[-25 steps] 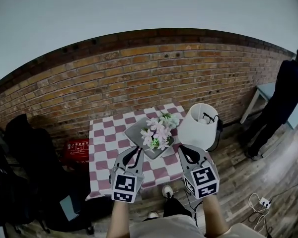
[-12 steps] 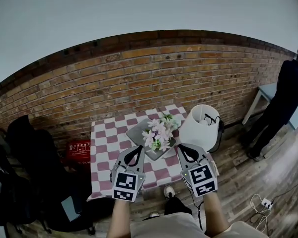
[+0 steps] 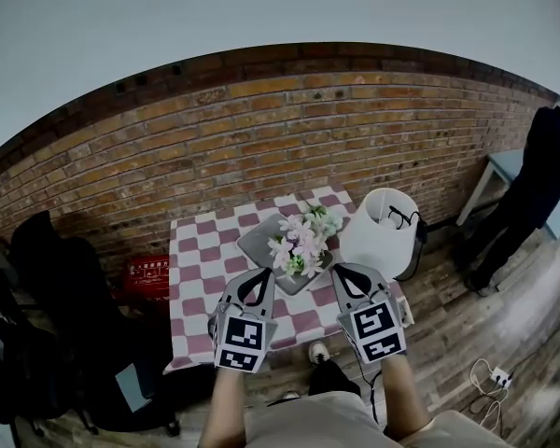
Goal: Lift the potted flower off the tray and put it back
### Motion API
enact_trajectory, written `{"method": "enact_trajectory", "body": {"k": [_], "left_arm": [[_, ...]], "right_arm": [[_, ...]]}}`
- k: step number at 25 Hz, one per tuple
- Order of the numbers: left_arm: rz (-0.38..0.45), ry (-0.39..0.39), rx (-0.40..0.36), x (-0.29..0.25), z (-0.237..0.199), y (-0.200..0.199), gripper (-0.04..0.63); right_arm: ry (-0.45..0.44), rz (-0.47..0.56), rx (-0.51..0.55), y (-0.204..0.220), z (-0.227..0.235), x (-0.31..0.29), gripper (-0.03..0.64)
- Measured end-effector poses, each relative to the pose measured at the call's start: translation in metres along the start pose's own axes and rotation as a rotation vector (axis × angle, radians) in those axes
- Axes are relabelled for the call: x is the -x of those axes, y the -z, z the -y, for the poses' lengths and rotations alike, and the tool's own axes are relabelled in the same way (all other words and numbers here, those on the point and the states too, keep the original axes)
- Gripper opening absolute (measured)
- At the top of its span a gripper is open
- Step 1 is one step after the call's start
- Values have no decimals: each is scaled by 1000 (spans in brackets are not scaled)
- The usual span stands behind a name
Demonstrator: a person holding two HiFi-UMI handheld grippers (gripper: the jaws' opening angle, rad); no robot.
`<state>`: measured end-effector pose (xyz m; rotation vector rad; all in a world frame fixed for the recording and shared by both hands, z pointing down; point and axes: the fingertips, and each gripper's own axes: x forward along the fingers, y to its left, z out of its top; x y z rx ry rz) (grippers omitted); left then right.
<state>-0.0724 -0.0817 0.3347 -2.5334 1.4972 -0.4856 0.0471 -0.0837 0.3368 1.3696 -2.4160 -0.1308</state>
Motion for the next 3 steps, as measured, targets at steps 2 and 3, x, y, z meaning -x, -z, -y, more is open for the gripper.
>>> {"method": "enact_trajectory", "body": {"k": [2,3], "left_arm": [[-6,5,-6,-3,-2,2,8],[-8,7,-9,-4,-3,3,8]], "right_arm": [[0,-5,-4,2,0,-5,20],[0,-7,-7,3,0,-8,20]]}}
